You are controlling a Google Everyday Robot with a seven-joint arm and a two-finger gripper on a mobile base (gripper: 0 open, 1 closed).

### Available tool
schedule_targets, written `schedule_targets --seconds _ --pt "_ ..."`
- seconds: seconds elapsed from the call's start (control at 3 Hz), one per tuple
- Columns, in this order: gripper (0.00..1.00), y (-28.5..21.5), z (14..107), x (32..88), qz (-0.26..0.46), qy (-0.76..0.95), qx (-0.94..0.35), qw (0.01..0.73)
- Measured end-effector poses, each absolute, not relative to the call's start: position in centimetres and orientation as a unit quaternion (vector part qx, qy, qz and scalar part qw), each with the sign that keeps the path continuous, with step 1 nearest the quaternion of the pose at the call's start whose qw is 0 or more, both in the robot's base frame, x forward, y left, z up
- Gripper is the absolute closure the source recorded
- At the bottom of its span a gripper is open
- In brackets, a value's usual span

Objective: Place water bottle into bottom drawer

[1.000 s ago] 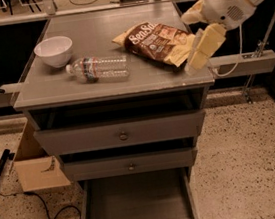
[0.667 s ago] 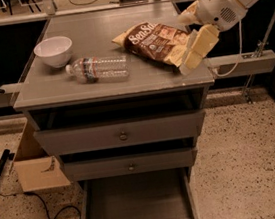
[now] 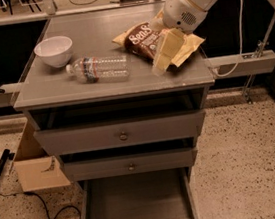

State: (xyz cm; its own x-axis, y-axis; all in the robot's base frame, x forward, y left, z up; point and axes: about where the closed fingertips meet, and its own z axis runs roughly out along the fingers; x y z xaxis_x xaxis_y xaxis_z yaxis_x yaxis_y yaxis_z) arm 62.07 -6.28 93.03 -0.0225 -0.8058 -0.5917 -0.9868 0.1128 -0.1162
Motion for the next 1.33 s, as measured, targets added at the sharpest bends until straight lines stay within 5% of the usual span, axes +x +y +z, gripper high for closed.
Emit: schedule_targets --seconds 1.33 --pt "0.0 -3.5 90.2 68.7 0.228 0.696 -0.611 0.301"
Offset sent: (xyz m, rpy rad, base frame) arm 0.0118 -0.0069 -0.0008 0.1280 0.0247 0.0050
